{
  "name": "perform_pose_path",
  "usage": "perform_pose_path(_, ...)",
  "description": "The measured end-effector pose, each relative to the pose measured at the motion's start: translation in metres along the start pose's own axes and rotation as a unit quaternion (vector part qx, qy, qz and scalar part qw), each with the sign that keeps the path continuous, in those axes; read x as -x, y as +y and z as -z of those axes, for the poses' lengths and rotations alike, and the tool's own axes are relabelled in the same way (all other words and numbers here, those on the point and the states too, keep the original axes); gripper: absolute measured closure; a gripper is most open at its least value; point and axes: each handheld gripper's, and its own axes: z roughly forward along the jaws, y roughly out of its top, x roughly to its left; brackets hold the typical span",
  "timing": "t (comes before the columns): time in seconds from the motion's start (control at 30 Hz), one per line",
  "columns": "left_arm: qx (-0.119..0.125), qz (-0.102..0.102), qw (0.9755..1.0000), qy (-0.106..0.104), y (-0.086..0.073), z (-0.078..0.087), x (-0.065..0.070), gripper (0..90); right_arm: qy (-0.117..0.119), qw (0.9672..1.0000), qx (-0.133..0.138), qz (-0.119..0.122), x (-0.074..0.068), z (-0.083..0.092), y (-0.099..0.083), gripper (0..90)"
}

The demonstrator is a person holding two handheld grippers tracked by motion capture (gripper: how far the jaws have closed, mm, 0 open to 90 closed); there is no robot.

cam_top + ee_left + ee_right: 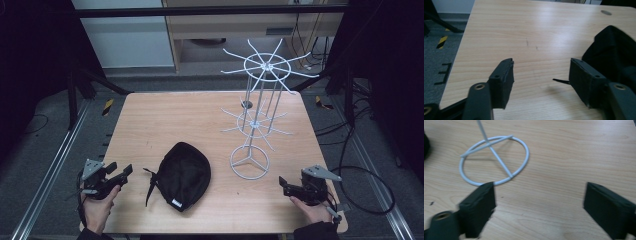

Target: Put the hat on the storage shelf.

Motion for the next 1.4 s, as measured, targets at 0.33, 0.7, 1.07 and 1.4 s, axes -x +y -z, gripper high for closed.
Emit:
perform_pose_path(0.33,-0.012,-0.036,0.9982,-0.045,0.001,0.005,0.030,44.6,0.059,0.9980,0.015,0.015,-0.025,0.007,0.001,41.2)
perform_pose_path(0.7,-0.021,-0.053,0.9960,-0.069,0.000,0.006,0.053,47.5,0.120,0.9918,0.010,0.042,-0.065,0.001,0.011,41.7)
perform_pose_path(1.07,-0.045,-0.050,0.9945,-0.080,-0.005,0.009,0.069,49.1,0.158,0.9850,0.012,0.067,-0.103,-0.011,0.022,41.1)
perform_pose_path(1.4,-0.076,-0.050,0.9922,-0.086,-0.014,0.010,0.079,49.0,0.176,0.9802,0.009,0.090,-0.141,-0.033,0.035,41.7)
